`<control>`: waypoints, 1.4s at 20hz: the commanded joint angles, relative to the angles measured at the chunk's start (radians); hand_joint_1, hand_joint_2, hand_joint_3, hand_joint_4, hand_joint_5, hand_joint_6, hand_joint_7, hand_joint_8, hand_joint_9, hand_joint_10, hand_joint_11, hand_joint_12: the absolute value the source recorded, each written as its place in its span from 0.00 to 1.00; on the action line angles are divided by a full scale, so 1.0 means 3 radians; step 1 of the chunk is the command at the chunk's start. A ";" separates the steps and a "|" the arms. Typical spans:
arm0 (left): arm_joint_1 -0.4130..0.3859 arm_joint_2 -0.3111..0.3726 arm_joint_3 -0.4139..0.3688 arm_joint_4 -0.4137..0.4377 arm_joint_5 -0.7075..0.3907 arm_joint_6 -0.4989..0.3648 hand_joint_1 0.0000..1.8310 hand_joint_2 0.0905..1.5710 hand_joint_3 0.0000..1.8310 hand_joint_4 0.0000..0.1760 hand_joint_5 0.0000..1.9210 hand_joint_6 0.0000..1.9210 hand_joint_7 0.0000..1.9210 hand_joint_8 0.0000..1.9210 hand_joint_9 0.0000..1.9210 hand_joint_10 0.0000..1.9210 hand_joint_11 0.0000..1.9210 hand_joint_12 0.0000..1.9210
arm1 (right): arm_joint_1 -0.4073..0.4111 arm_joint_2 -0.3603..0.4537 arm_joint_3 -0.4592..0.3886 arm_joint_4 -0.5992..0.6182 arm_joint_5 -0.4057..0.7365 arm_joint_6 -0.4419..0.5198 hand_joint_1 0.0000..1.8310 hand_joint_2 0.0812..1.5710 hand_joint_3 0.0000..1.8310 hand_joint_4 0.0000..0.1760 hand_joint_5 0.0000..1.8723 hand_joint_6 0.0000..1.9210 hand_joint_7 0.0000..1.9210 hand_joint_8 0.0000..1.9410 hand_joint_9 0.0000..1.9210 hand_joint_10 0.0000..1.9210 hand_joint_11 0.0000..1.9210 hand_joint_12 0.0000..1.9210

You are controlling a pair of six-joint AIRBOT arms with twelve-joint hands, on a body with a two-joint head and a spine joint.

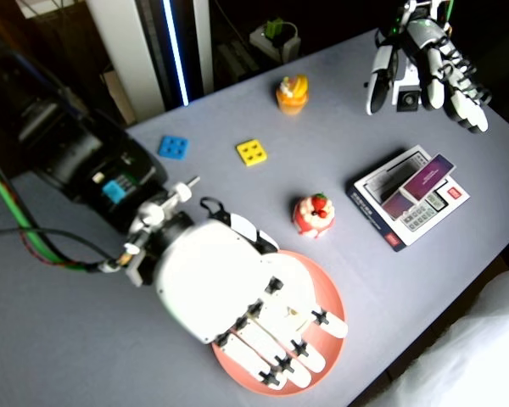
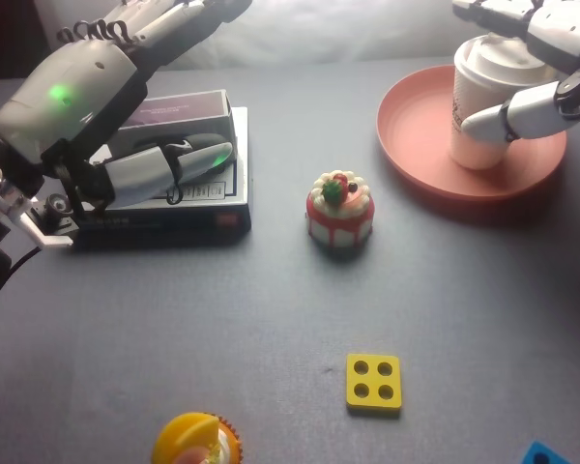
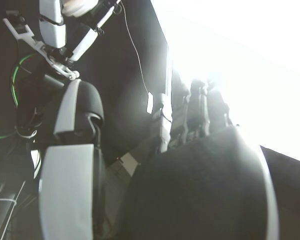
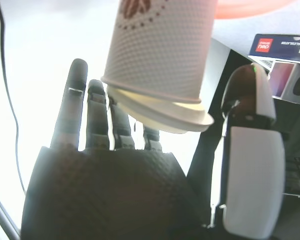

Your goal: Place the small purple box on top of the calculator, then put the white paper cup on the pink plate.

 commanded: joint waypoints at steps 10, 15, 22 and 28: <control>0.0081 0.0022 -0.0041 -0.0134 -0.0505 -0.0037 0.53 0.74 0.00 0.58 0.06 0.00 0.01 0.00 0.00 0.00 0.00 0.00 | -0.0023 0.0589 -0.0708 -0.0320 0.1083 -0.0053 0.37 0.52 0.00 0.98 0.00 0.00 0.00 0.00 0.00 0.00 0.00 0.00; 0.0161 0.0065 -0.0102 -0.0190 -0.0654 -0.0037 0.50 0.76 0.01 0.46 0.06 0.00 0.02 0.00 0.00 0.00 0.00 0.00 | -0.0361 0.1096 -0.1379 -0.0708 0.2000 0.0128 0.37 0.64 0.02 1.00 0.00 0.00 0.00 0.00 0.00 0.00 0.00 0.00; 0.0368 0.0160 -0.0288 -0.0337 -0.1208 -0.0024 0.29 0.85 0.00 0.23 0.00 0.00 0.00 0.00 0.01 0.00 0.00 0.17 | -0.1249 0.1559 -0.2058 -0.0843 0.3598 0.0212 0.39 0.70 0.00 0.73 0.00 0.00 0.00 0.00 0.00 0.00 0.00 0.00; 0.0445 0.0216 -0.0430 -0.0372 -0.1638 0.0038 0.29 0.88 0.00 0.61 0.00 0.00 0.00 0.00 0.00 0.00 0.00 0.06 | -0.1885 0.1780 -0.2331 -0.0793 0.4549 0.0270 0.31 0.68 0.00 0.58 0.00 0.00 0.00 0.00 0.00 0.00 0.00 0.00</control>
